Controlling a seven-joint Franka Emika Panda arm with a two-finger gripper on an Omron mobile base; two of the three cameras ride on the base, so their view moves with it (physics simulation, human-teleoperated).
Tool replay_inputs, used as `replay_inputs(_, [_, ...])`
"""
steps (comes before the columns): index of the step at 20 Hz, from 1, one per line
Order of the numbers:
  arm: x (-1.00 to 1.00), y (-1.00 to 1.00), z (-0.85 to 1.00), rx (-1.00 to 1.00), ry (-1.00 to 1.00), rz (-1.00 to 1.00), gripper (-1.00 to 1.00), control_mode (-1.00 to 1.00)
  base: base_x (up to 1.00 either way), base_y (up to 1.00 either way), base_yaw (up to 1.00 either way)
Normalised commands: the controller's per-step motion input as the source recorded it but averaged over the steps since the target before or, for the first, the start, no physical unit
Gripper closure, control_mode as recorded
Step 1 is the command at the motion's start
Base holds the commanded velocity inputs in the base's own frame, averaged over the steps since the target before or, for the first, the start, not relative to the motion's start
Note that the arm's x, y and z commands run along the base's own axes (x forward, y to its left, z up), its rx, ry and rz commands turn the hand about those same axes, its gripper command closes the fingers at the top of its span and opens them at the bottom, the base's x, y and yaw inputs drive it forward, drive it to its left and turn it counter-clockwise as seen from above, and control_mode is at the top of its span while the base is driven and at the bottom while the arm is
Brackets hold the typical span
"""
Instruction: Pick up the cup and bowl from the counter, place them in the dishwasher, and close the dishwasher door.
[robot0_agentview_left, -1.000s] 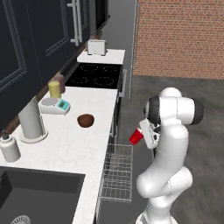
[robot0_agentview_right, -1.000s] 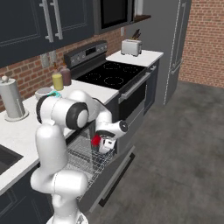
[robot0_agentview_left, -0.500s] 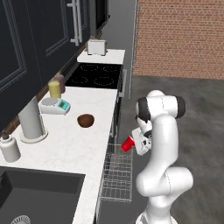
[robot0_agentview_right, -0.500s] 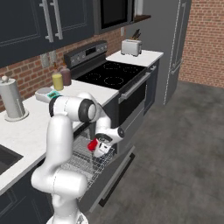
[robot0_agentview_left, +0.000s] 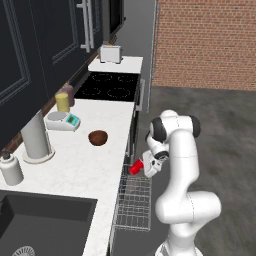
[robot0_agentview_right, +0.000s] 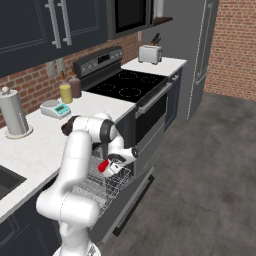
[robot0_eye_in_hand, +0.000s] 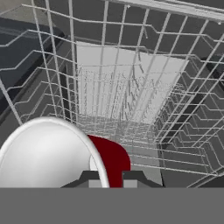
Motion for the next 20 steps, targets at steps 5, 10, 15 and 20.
replay_inputs(5, [0.47,0.18,-0.46,0.05,0.16,-0.11,1.00,-1.00,0.00,0.00,0.00])
replay_inputs(10, [0.30,0.24,-0.43,0.01,0.11,-0.11,1.00,-1.00,0.00,0.00,0.00])
replay_inputs(15, [0.19,0.29,-0.44,0.00,0.07,-0.14,1.00,-1.00,0.00,0.00,0.00])
replay_inputs(20, [0.01,0.24,-0.40,-0.01,0.02,-0.20,1.00,-1.00,0.00,0.00,0.00])
